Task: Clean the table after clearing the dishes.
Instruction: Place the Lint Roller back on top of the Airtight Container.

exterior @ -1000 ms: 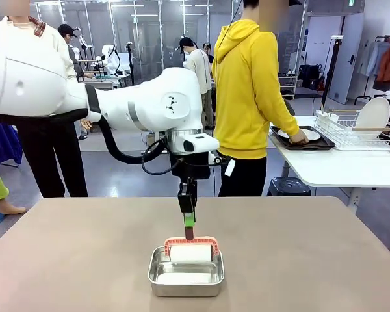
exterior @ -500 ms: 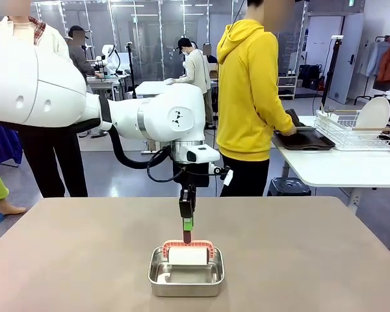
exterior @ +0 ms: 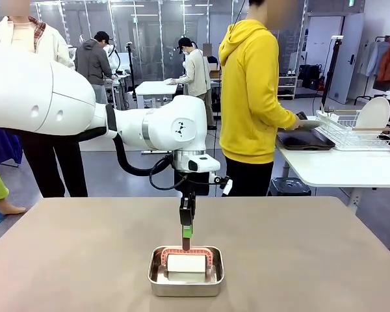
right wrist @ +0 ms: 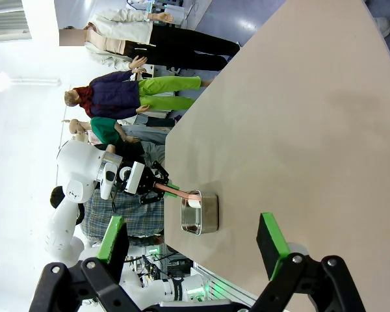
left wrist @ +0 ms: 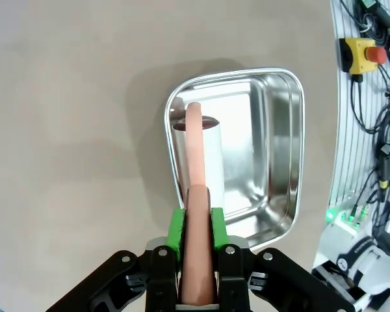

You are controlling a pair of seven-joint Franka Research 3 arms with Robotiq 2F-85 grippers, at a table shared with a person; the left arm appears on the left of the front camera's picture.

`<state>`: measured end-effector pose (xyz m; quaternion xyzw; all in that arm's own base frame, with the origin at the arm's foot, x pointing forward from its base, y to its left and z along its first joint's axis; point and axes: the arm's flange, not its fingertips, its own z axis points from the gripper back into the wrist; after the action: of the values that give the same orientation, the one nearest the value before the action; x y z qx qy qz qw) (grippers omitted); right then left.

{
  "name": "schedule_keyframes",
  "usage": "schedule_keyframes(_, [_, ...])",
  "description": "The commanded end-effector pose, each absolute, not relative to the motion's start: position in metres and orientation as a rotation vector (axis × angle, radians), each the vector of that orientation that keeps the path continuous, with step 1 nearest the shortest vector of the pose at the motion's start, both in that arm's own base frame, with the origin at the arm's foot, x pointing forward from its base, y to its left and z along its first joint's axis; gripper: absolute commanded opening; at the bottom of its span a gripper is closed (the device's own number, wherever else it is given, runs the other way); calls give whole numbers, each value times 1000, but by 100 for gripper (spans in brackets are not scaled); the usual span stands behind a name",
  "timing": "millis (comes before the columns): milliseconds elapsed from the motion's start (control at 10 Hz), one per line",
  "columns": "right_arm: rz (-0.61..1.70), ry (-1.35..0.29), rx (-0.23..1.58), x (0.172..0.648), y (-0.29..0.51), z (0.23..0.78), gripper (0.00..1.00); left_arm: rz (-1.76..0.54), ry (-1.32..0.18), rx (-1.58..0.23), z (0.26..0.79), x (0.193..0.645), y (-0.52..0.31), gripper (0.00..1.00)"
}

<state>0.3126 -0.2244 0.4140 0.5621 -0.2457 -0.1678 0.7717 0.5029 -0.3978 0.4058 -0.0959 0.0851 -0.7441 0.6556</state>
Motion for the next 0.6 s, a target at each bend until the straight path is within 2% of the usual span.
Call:
schedule_keyframes(0, [-355, -543, 1227, 311, -223, 415, 100, -1677, 183, -161, 405, 515, -396, 38])
schedule_keyframes(300, [-355, -543, 1227, 311, -223, 415, 100, -1671, 165, -186, 424, 514, -394, 80])
schedule_keyframes(400, [-355, -543, 1227, 311, -223, 415, 100, -1660, 175, -180, 427, 515, -392, 98])
schedule_keyframes(500, [-355, -543, 1227, 311, -223, 415, 100, -1633, 162, -204, 434, 518, -388, 100])
